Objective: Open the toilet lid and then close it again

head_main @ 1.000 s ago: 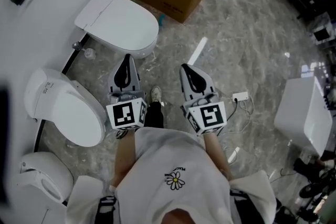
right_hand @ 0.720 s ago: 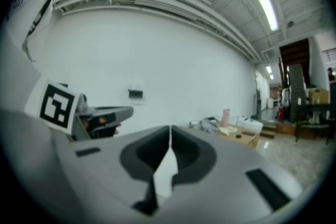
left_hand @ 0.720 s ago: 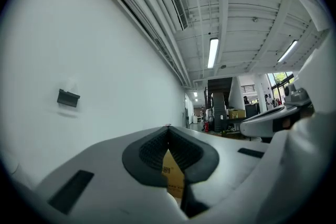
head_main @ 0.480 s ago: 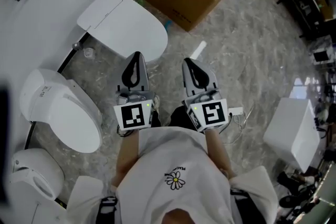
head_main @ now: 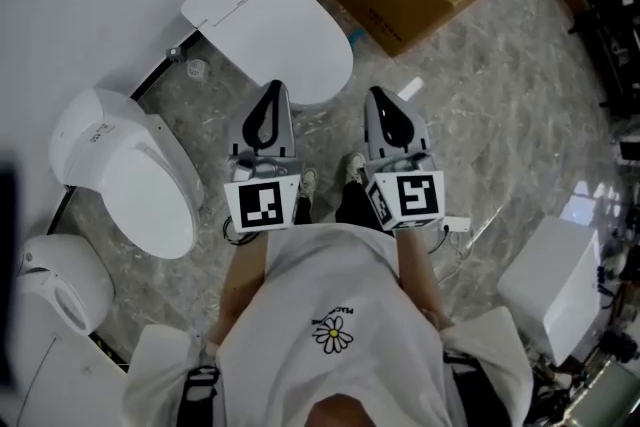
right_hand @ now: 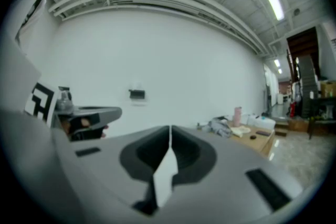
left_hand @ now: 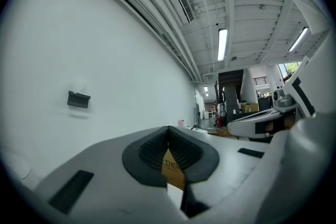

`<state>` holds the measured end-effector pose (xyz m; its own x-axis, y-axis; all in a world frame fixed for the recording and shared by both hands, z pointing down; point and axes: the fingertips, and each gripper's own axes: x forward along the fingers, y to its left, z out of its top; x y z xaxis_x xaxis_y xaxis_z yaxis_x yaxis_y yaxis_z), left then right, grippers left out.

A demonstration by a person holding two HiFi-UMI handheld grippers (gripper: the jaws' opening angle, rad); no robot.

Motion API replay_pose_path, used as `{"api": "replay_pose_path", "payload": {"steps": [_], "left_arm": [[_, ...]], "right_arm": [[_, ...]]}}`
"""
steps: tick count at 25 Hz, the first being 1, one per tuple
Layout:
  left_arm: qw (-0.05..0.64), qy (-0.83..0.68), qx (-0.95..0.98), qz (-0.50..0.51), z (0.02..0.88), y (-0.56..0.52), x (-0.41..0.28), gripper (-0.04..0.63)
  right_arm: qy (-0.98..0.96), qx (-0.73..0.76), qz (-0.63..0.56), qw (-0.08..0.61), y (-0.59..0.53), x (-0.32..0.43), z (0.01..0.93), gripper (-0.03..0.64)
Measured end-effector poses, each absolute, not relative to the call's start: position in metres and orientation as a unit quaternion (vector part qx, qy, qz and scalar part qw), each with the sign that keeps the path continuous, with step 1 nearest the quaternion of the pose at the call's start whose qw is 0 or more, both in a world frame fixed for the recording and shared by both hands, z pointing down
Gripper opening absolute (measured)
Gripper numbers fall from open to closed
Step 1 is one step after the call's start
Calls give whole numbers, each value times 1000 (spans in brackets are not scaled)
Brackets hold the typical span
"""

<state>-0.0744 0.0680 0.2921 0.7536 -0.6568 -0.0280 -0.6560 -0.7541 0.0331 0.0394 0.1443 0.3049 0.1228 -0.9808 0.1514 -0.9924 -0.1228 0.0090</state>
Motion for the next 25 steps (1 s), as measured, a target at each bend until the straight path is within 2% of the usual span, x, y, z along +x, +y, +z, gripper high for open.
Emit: {"api": "replay_pose_path", "payload": {"steps": [21,25], "left_arm": [[38,-449,893,-11,326,28,-33,28],[44,-442,896,15,357,14,-20,79]], "right_arm": [[-715,691,102,43,94,119,339,32],[-718,679,147,46,77,138,370,34]]}}
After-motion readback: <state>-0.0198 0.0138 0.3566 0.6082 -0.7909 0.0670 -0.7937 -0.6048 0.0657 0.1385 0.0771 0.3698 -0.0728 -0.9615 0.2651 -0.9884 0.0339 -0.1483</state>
